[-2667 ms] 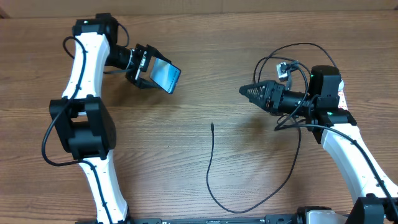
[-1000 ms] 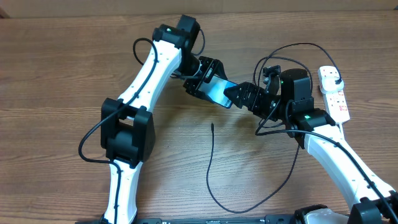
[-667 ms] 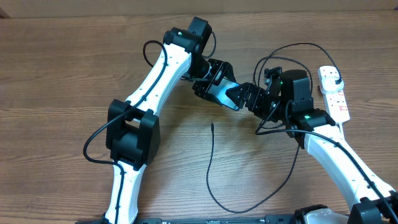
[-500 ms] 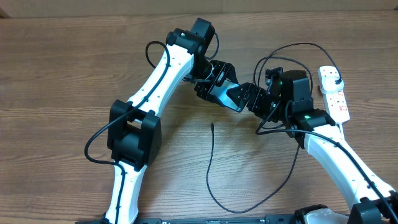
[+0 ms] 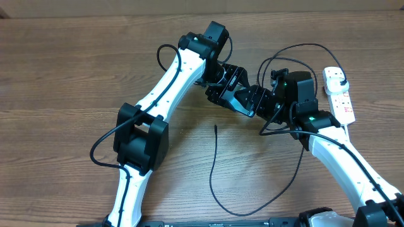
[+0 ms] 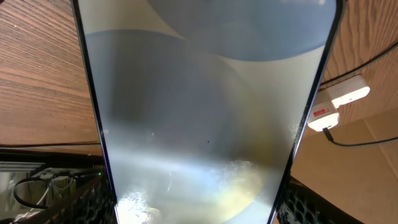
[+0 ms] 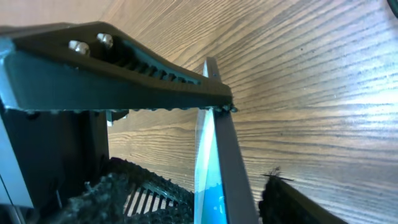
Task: Plug charger to phone and switch on socket
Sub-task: 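Close the right gripper on the phone's edge beside the left gripper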
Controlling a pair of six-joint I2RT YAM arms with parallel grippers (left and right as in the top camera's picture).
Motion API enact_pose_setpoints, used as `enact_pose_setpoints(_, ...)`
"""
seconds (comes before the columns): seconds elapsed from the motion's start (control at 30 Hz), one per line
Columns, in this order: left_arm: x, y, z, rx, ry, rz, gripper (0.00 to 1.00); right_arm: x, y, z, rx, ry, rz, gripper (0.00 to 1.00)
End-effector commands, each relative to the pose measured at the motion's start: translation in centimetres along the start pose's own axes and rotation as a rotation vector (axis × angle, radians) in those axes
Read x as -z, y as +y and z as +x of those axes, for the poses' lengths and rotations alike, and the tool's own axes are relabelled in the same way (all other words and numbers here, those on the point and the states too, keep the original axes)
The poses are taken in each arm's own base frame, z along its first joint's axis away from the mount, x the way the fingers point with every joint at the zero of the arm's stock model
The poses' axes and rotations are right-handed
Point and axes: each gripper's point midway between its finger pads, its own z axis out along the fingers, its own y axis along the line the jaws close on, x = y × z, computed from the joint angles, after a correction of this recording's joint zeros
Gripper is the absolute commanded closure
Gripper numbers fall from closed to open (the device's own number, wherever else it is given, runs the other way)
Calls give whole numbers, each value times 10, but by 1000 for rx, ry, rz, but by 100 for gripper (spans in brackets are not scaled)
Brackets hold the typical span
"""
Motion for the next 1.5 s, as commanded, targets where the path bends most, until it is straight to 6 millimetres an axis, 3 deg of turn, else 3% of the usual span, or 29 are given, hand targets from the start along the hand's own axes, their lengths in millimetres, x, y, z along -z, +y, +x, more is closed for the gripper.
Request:
enact_pose_setpoints(0.0,4,-8,7,-2,15,22,96,2,9,-8,11,-25,-9,37)
enact_pose_setpoints(0.13,3,-7,8,-4,17,19,95,2,8,-9,11,-27,-5,50)
enact_pose_setpoints(0.4,-1,-6,14,20,20,12,96,2,5,-10,8,-33,11,67)
enact_pose_setpoints(1.47,-2,-7,20,19,47,11,92,2,2,-10,4,-38,25,96)
